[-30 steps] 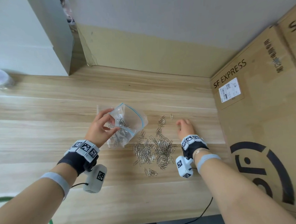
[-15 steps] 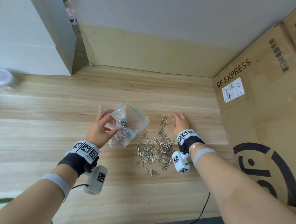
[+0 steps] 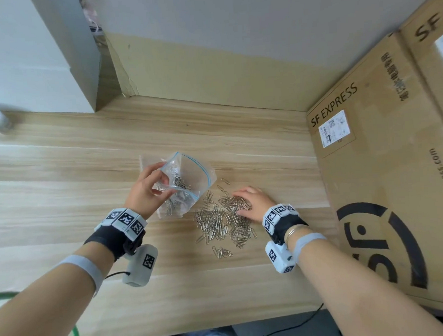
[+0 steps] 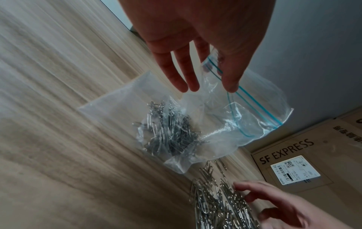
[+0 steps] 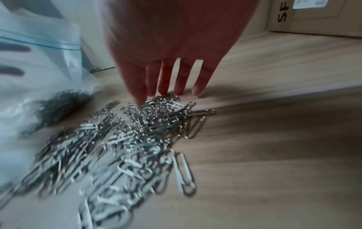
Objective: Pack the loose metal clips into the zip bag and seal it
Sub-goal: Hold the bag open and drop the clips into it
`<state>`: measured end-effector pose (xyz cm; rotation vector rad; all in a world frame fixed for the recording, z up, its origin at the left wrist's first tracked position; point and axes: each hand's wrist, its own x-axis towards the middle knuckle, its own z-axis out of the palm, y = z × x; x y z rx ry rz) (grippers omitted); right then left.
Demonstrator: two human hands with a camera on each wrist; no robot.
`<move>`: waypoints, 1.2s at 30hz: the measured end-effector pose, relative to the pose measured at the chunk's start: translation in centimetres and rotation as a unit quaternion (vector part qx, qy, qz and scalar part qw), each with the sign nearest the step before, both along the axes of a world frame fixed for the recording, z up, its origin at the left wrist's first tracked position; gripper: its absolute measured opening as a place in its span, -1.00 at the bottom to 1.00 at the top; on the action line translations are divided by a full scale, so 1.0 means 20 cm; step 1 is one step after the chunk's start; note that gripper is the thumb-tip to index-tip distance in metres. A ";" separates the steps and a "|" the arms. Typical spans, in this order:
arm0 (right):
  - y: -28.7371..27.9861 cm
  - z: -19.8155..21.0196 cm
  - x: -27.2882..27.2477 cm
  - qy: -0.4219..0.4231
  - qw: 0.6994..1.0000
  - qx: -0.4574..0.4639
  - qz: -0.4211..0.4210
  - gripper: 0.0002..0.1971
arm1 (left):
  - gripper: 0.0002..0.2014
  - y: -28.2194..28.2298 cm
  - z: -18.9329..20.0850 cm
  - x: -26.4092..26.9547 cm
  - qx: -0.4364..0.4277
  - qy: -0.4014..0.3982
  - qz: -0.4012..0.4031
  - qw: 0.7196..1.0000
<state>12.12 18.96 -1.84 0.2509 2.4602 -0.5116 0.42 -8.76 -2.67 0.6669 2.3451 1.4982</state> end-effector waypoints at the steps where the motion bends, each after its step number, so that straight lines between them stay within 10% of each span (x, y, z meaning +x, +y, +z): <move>1: 0.00 0.00 0.02 -0.021 1.000 0.011 0.018 -0.22 | -0.63 0.01 0.00 0.00 0.000 0.000 0.000 1.000; 6: -0.02 -0.02 0.10 -0.060 0.983 0.106 0.136 0.12 | -0.64 0.02 0.00 0.01 -0.001 0.001 0.002 1.000; 18: -0.10 -0.07 0.05 0.065 0.997 -0.030 0.041 -0.69 | -0.64 0.00 -0.02 0.02 0.001 0.001 0.008 1.000; 36: -0.13 0.21 -0.11 0.165 0.982 -0.092 -0.017 -0.74 | -0.57 0.00 -0.01 0.00 0.011 -0.003 -0.025 1.000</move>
